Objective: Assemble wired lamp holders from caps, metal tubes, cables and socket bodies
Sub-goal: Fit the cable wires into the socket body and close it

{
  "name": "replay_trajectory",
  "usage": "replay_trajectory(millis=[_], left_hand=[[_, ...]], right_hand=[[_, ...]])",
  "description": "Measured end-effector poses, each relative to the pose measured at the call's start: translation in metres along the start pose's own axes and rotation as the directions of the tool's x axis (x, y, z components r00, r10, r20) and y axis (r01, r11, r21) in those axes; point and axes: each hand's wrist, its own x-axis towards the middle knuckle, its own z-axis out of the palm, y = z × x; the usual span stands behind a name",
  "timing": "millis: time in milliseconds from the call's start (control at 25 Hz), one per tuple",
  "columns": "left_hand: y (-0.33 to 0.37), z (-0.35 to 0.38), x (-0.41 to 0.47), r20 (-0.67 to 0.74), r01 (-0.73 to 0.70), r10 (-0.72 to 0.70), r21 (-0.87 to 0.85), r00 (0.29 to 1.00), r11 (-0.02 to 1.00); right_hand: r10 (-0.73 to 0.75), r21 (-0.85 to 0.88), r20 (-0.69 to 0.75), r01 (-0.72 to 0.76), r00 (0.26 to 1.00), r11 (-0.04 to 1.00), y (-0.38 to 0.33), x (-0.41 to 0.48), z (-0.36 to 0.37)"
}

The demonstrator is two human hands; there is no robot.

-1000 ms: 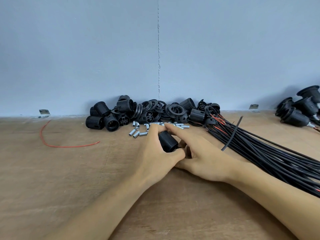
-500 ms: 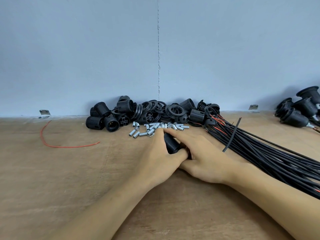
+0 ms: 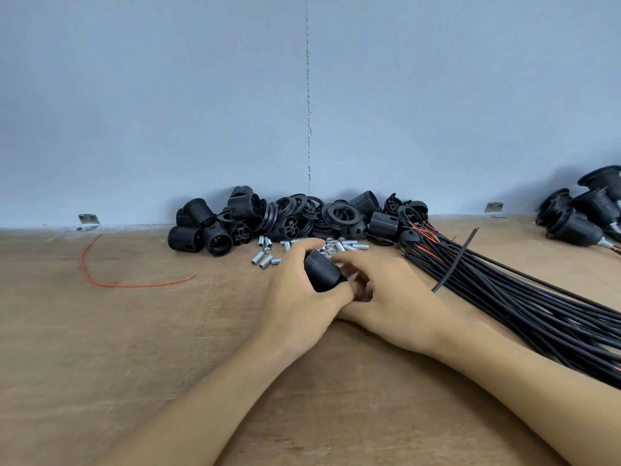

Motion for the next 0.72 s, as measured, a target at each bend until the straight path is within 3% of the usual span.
replay_trajectory(millis=[240, 440, 720], left_hand=[[-0.0040, 0.0011, -0.0003, -0.023, -0.012, 0.012, 0.021, 1.000, 1.000], [0.0044, 0.0052, -0.0019, -0.072, -0.023, 0.028, 0.068, 0.997, 0.997], [-0.0016, -0.0033, 0.0023, -0.107, -0.026, 0.029, 0.029, 0.994, 0.999]], right_hand=[[0.025, -0.095, -0.098, -0.034, 0.995, 0.995, 0.0042, -0.0012, -0.0039], [-0.079, -0.251, -0.141, 0.042, 0.987, 0.967, 0.0034, -0.0043, -0.0072], [0.004, 0.034, 0.013, -0.004, 1.000, 0.999, 0.0057, -0.0009, -0.0097]])
